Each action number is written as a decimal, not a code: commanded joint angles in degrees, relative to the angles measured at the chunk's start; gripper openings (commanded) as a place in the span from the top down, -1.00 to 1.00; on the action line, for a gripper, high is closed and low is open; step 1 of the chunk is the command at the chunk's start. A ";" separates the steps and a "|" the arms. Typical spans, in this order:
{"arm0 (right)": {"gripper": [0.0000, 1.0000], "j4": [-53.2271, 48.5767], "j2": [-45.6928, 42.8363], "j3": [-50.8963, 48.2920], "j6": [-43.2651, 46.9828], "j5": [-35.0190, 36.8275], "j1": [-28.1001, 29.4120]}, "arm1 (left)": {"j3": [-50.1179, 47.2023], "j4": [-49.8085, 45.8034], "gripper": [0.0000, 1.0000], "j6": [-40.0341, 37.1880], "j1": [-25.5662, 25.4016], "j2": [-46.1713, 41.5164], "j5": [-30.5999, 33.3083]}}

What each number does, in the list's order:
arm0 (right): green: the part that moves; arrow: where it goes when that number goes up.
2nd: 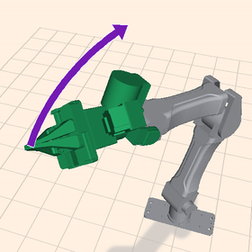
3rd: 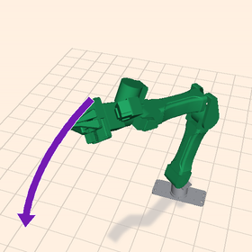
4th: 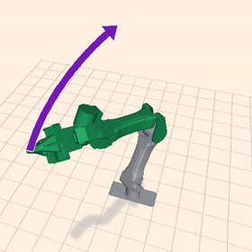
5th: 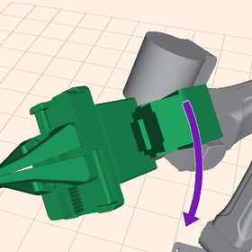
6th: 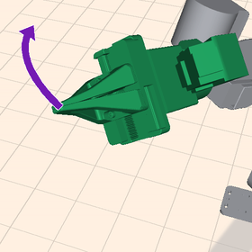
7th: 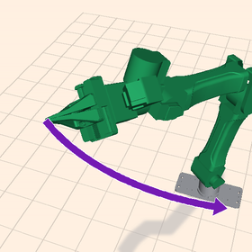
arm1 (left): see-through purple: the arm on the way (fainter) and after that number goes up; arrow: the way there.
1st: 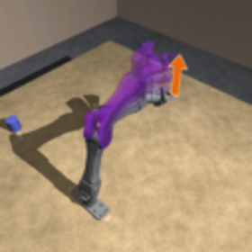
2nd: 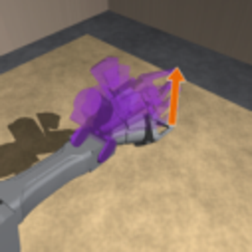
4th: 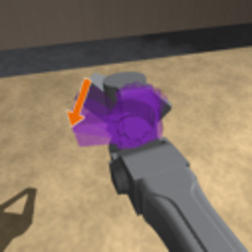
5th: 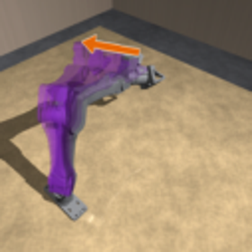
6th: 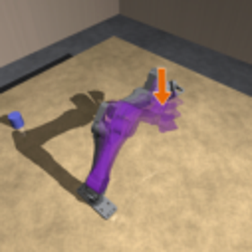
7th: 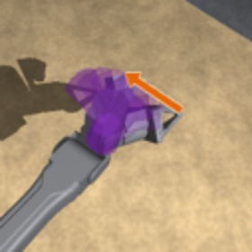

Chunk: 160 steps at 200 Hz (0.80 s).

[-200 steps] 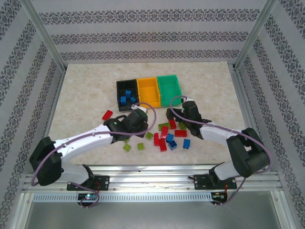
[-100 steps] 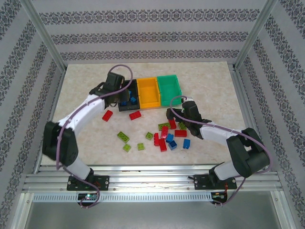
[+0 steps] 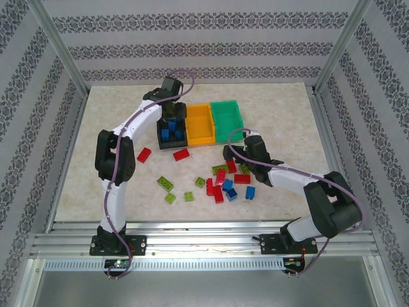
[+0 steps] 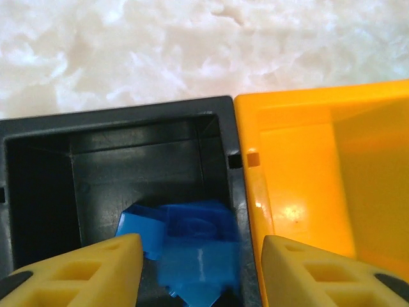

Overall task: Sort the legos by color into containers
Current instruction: Place the lego in the container.

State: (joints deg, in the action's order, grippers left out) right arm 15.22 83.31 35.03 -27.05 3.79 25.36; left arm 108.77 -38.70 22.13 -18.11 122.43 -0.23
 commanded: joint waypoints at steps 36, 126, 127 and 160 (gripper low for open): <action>-0.97 0.33 -1.05 0.09 0.07 0.56 0.13 | -6.39 0.28 -0.14 -1.36 0.36 -6.96 -4.60; -0.97 0.77 -0.08 0.30 -0.14 0.29 0.21 | -33.83 15.69 -0.09 -4.61 -13.94 -26.82 -7.55; -0.96 0.68 -0.08 0.30 -0.12 0.23 0.21 | -34.17 15.99 -0.09 -4.71 -14.22 -26.94 -7.62; -0.96 3.19 -1.11 -1.12 -0.29 -0.24 0.27 | -40.85 20.87 -0.09 -7.66 -20.89 -27.79 -11.24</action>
State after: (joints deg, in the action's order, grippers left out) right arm 15.46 83.29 35.00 -27.07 3.77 25.36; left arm 71.33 -24.10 18.06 -35.75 95.15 -8.29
